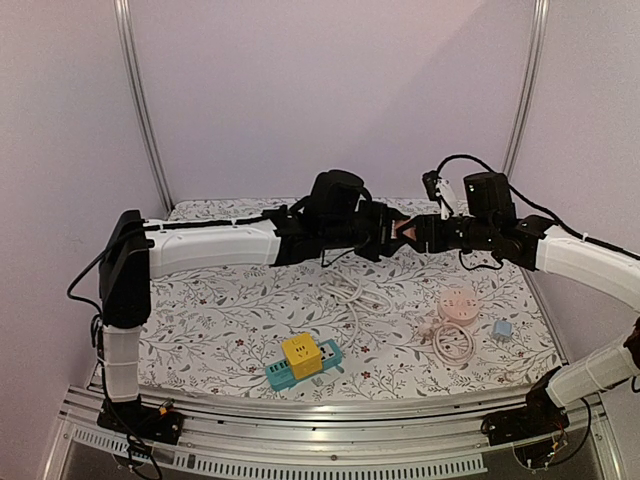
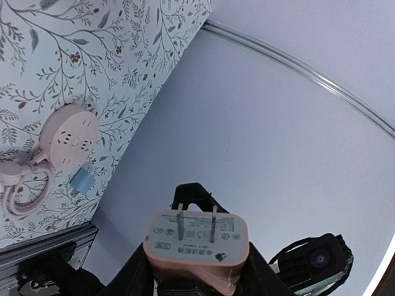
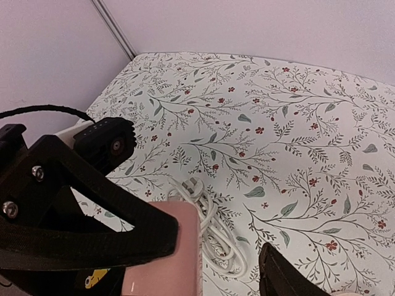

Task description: Insert the plug

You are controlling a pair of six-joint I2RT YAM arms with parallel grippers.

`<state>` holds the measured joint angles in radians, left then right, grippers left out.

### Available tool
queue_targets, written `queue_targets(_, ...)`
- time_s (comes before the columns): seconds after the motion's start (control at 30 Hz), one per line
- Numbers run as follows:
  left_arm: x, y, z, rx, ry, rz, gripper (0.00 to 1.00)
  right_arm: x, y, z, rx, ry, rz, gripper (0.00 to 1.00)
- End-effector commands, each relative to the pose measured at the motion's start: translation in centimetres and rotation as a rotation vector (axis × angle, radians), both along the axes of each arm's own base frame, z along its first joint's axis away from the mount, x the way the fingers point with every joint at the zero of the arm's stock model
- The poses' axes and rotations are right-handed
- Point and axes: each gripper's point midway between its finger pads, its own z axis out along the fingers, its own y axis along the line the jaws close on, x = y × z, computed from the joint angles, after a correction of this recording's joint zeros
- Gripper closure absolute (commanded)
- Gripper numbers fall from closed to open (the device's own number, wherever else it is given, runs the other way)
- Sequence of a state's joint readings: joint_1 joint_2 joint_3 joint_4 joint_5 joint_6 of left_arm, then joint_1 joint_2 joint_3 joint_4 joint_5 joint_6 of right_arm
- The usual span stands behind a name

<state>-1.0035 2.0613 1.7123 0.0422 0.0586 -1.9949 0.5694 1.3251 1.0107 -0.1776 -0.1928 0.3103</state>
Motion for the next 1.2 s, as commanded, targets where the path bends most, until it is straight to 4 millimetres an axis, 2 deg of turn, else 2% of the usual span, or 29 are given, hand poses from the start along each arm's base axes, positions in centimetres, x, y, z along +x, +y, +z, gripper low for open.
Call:
queue_targets(0.0,-0.9,-0.8,1.3,-0.066,0.059,0.013,1.0,0.1,0.3,0.0,0.004,-0.007,0.008,0.41)
queue_targets(0.13,-1.1,-0.9,1.2,-0.064,0.06,0.01,1.0,0.1,0.3,0.0,0.004,-0.012,0.007,0.45)
queue_targets(0.27,-1.2,-0.9,1.3,-0.067,0.059,0.01,1.0,0.0,0.3,0.1,0.007,-0.012,0.012,0.54)
queue_targets(0.5,-1.4,-0.9,1.2,-0.063,0.06,0.011,1.0,-0.3,0.6,-0.4,0.005,0.005,0.033,0.88)
queue_targets(0.6,-1.5,-0.8,1.3,-0.062,0.058,0.012,1.0,-0.4,0.6,-0.3,0.007,0.006,0.036,0.96)
queue_targets(0.63,-1.5,-0.8,1.4,-0.061,0.054,0.012,0.96,-0.4,0.6,-0.3,0.007,0.006,0.035,0.98)
queue_targets(0.73,-1.6,-0.8,1.8,-0.057,0.026,-0.004,0.7,-0.4,0.6,0.0,0.011,-0.001,0.035,1.0)
queue_targets(0.83,-1.7,-0.9,2.3,-0.024,-0.019,-0.04,0.38,-0.6,0.4,0.4,0.017,-0.009,0.035,1.0)
queue_targets(0.87,-1.9,-0.7,1.9,0.013,-0.019,-0.051,0.28,-0.6,0.3,0.6,0.017,-0.015,0.033,1.0)
queue_targets(0.93,-2.0,0.1,1.3,0.074,-0.031,-0.066,0.19,-0.8,0.0,0.8,0.01,-0.024,0.024,1.0)
queue_targets(0.97,-2.2,0.8,0.9,0.116,-0.03,-0.069,0.06,-0.8,-0.2,0.9,0.006,-0.033,0.019,1.0)
queue_targets(1.0,-2.1,1.6,0.9,0.151,-0.041,-0.062,0.01,-0.9,-0.4,0.9,0.0,-0.035,0.013,1.0)
queue_targets(1.17,-2.0,4.6,0.9,0.252,-0.114,-0.068,0.01,-1.4,-1.3,1.0,-0.022,-0.054,-0.005,1.0)
